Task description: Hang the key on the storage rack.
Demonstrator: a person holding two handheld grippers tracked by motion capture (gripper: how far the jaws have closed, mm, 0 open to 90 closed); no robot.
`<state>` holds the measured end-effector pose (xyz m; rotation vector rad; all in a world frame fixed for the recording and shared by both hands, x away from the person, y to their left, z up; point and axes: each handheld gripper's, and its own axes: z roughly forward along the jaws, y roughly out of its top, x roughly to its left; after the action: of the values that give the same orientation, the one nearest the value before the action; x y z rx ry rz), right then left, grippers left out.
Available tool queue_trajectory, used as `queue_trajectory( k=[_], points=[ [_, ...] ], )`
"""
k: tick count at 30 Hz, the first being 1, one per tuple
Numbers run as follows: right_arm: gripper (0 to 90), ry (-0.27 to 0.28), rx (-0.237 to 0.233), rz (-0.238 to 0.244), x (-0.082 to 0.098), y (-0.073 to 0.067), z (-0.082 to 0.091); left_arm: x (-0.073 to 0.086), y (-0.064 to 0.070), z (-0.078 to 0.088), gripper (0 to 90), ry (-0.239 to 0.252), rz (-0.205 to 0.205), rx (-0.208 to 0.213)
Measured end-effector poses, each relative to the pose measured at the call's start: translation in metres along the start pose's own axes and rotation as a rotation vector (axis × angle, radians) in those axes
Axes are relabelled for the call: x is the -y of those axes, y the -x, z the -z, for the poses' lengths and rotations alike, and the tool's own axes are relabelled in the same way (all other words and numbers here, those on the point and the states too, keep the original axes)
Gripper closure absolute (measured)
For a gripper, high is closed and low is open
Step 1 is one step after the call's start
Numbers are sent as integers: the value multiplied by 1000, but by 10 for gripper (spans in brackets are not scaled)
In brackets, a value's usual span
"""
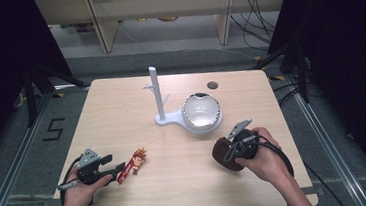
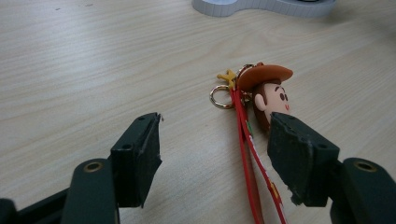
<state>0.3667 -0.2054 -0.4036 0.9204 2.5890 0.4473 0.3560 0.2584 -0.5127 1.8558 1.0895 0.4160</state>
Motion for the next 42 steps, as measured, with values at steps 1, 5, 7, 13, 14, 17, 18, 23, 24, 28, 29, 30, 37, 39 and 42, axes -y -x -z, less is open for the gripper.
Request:
queue_trajectory(
  k=[1, 5, 7, 13, 14, 17, 18, 23, 24, 28, 29, 30, 37, 39, 42],
  points=[
    [667, 0, 10, 21, -1, 1, 1, 0, 0, 0, 341, -1, -4, -2],
    [666, -2, 64, 80, -5, 7, 5, 0, 1, 0, 341, -5, -9, -4],
    [666, 14, 71, 91, -8, 9, 7, 0, 1, 0, 341, -6, -9, -5],
    [665, 40, 92, 103, -15, 15, 12, 0, 1, 0, 340, -3, -9, -3],
    [665, 43, 98, 108, -17, 16, 13, 0, 2, 0, 340, -3, -10, 0],
    [664, 56, 112, 120, -20, 18, 16, 0, 2, 0, 340, -4, -13, 0],
    [664, 59, 114, 122, -21, 19, 17, 0, 2, 0, 340, -5, -12, 0],
    [664, 71, 138, 153, -29, 24, 21, 0, 2, 0, 340, -6, -12, 1],
    [663, 76, 145, 154, -31, 25, 21, 0, 2, 0, 339, -5, -12, 1],
    [663, 82, 152, 173, -38, 27, 23, 0, 1, 1, 339, -6, -11, -6],
    [663, 82, 152, 173, -38, 27, 23, 0, 1, 1, 339, -6, -11, -6],
    [662, 91, 158, 188, -42, 29, 23, 0, 1, 1, 339, -6, -9, -11],
    [662, 114, 177, 205, -53, 34, 28, 1, 1, 1, 339, -5, -5, -6],
    [662, 117, 179, 207, -54, 35, 28, 1, 1, 0, 339, -6, -7, -7],
    [661, 124, 184, 219, -58, 37, 29, 1, 1, 0, 339, -6, -8, 0]
  ],
)
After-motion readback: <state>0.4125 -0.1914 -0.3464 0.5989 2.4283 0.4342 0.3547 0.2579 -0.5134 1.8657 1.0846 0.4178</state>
